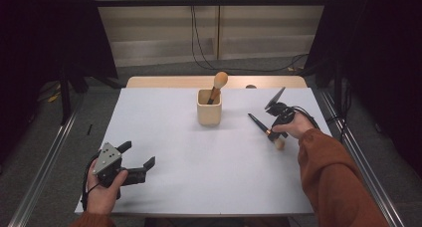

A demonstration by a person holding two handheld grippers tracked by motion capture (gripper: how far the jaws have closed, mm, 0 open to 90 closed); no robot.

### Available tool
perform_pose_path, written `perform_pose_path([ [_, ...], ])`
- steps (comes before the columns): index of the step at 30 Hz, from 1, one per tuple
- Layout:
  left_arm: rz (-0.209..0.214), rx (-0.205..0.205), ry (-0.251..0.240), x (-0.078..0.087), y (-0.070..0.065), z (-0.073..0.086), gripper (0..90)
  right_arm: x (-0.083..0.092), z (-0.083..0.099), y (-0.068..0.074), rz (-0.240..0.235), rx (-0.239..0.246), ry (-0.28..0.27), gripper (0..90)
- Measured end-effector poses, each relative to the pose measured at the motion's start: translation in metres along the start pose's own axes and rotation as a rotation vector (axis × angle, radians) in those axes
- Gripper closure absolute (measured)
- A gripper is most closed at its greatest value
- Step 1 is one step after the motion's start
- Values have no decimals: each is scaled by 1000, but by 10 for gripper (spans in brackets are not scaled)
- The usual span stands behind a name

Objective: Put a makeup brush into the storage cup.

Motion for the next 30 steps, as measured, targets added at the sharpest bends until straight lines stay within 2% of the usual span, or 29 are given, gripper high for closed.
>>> perform_pose_path([
  [4, 7, -4, 1, -1, -1, 0, 36, 0, -2, 6, 53, 43, 19, 693],
  [8, 5, -4, 1, -1, 0, 0, 36, 0, -1, 6, 53, 63, 15, 693],
  [12, 7, -4, 2, 0, -1, 0, 36, 1, -2, 9, 89, 89, 18, 706],
  [24, 1, 3, 0, 0, 0, 0, 36, 4, 2, 8, 63, 71, 8, 713],
  [30, -1, 3, 0, 0, 0, 0, 36, 11, 5, 5, 51, 61, -23, 714],
])
Point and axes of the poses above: each handheld gripper's, and its own axes: x roughly backward along the jaws, z roughly out of its underside, y roughly to its left, the point moved 5 cm from there along -x, roughly forward along the jaws, and after that the axes turned 12 degrees about z, right-handed, at the moved point
